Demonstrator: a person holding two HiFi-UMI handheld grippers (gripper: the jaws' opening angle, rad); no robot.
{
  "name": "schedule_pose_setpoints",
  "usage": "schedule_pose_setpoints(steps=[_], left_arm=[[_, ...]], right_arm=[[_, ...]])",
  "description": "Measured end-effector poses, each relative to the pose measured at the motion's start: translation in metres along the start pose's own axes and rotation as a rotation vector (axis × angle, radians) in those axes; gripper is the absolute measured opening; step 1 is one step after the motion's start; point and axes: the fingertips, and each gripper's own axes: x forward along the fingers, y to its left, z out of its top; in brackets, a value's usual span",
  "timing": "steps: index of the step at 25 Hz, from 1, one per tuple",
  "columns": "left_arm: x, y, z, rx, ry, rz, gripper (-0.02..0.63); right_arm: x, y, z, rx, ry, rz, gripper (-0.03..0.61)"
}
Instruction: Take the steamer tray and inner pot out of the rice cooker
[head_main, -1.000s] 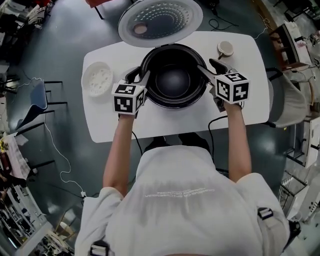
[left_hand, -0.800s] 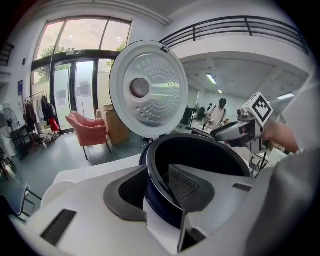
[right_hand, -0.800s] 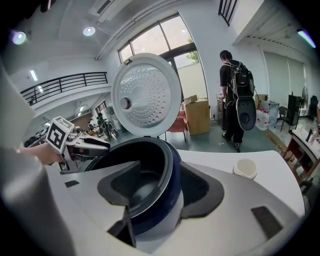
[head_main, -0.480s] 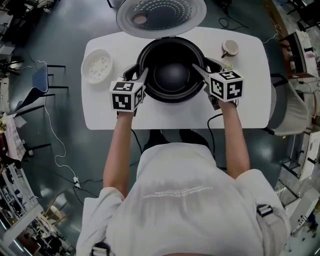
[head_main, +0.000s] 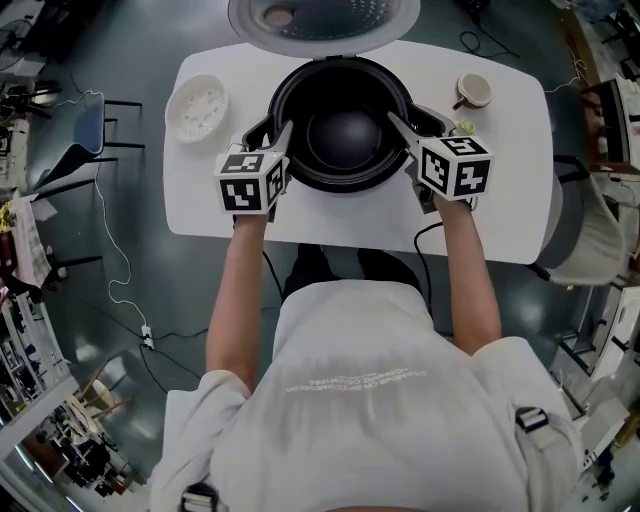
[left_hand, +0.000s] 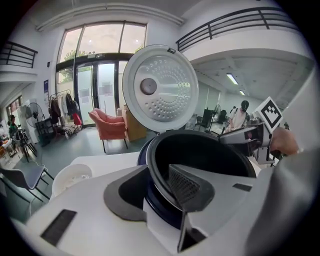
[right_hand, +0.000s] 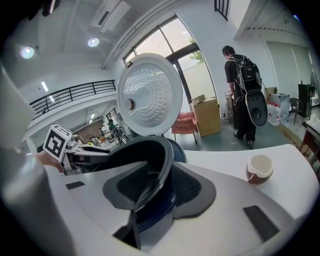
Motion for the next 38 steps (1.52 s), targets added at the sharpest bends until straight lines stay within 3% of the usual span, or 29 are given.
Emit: schedule_pose_setpoints(steps=[8, 15, 21, 24, 27, 38], left_arm=[[0.001, 0.006, 0.000, -0.086, -0.047, 0.042, 0.133], [0.002, 0.007, 0.001, -0.103, -0.080, 0.061, 0.124], [-0.005, 0.006, 0.000, -0.197, -0.116, 0.029, 0.109], [-0.011, 0.005, 0.001, -0.258, -0.134, 0.012, 0.095], [-0.018, 0.006, 0.003, -0.269, -0.144, 0.001, 0.086], [-0.065, 0.003, 0.040, -0.323, -0.299, -0.031, 0.077]], right_arm=[[0.002, -0.001, 0.001, -0.021, 0.013, -0.002, 0.132], [0.003, -0.002, 0.001, -0.038, 0.008, -0.007, 0.132], [0.003, -0.005, 0.004, 0.034, 0.012, -0.009, 0.112], [-0.002, -0.005, 0.010, 0.065, -0.014, -0.006, 0.098], [-0.004, 0.000, 0.018, 0.096, -0.043, 0.014, 0.083], [-0.038, 0.027, 0.072, 0.007, -0.164, 0.030, 0.078]])
